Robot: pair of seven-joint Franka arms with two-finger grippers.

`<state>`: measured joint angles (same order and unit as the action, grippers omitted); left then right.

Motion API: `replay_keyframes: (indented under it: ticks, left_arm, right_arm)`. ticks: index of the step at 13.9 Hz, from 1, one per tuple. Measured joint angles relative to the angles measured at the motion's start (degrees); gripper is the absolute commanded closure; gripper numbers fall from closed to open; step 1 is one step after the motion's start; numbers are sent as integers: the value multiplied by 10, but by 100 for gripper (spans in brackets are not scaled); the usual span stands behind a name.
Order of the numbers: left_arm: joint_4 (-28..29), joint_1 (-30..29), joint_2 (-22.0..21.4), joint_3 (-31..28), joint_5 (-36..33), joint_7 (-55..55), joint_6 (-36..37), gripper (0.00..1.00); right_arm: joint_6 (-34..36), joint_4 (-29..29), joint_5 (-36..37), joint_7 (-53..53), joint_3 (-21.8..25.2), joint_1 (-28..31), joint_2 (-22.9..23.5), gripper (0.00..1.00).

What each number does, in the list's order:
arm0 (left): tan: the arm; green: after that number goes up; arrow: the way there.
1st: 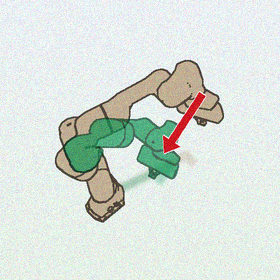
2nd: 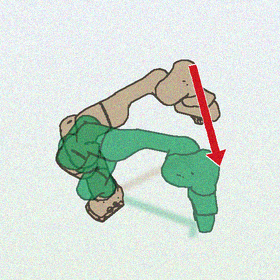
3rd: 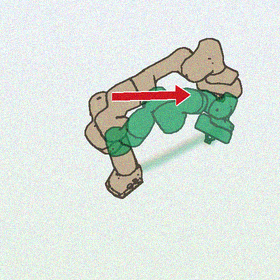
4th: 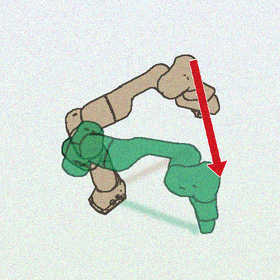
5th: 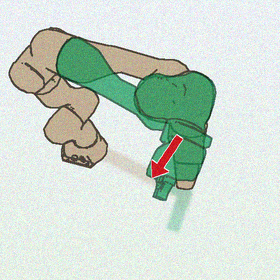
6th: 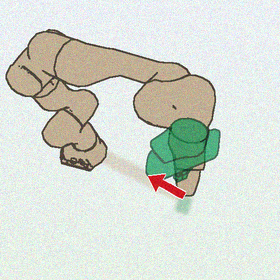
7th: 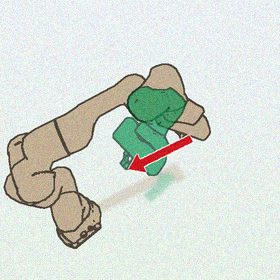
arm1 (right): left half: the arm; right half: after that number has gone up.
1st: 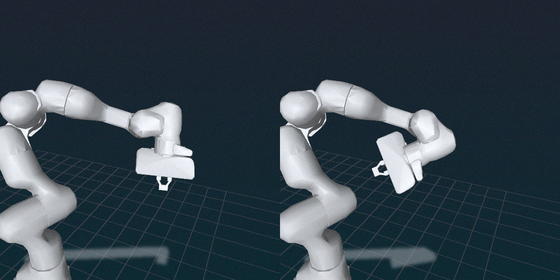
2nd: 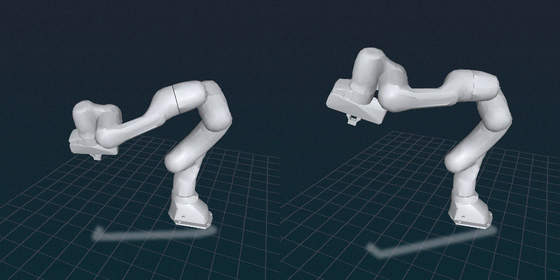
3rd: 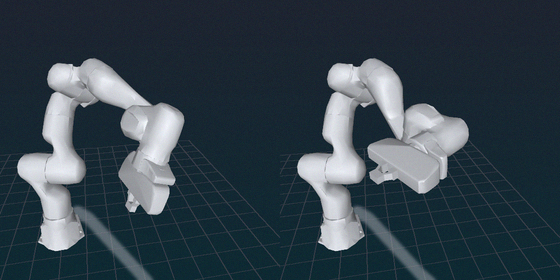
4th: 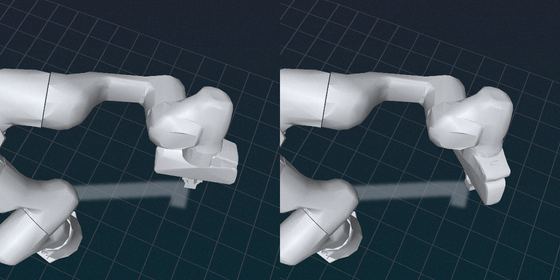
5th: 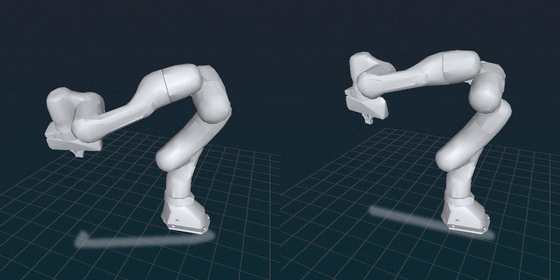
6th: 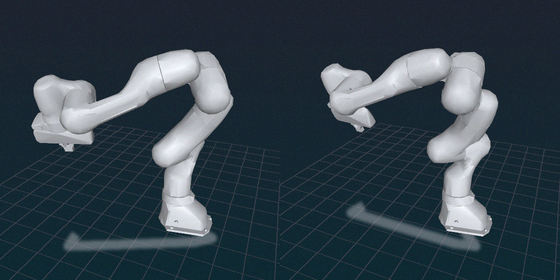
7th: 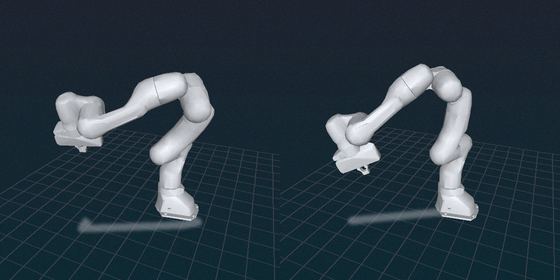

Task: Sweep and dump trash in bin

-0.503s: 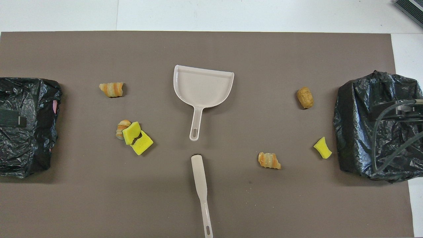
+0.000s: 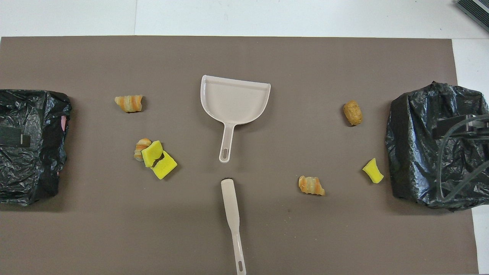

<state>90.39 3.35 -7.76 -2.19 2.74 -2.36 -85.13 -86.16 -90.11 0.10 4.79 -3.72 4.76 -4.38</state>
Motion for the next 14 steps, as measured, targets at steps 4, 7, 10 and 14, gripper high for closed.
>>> replay_keyframes:
  ticks: [4,7,10,14]
  left_arm:
    - [0,0,0,-2,0,0,0,0]
    - [2,-1,-1,-3,0,0,0,0]
    - [9,-1,-6,-3,0,0,0,0]
    - [13,-1,-8,-3,0,0,0,0]
  right_arm:
    - [0,0,0,0,-1,-1,-2,0]
    - [5,0,0,0,-1,-1,-2,0]
    - [7,0,0,0,0,-1,-2,0]
    - [7,0,0,0,0,-1,-2,0]
